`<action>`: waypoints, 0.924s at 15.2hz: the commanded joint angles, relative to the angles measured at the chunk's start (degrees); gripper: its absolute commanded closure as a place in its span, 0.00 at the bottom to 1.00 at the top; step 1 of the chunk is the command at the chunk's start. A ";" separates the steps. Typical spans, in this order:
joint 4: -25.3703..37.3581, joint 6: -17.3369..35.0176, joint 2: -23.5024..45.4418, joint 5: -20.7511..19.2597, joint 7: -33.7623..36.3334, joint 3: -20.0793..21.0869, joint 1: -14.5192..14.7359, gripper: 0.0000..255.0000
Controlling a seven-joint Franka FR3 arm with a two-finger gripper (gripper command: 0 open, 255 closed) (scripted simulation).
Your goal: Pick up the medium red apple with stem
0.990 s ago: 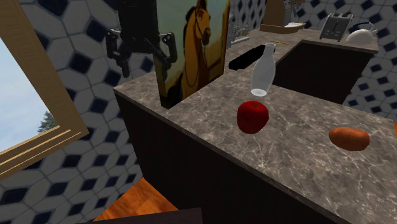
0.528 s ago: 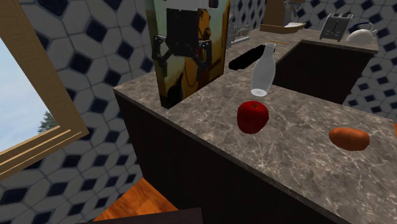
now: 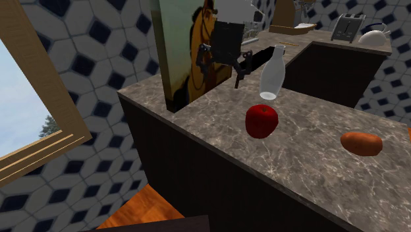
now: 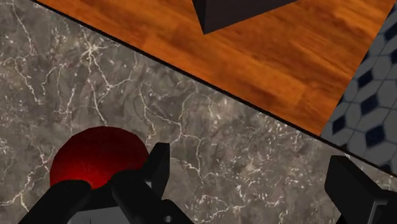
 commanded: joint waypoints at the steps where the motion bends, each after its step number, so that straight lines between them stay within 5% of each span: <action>1: 4.22 -0.96 4.33 1.47 -1.13 -1.01 -1.70 0.00; 12: 36.73 -11.82 31.12 10.19 -3.52 -2.73 -15.67 0.00; 14: 37.08 -11.49 31.91 10.37 -3.52 -2.62 -16.06 0.00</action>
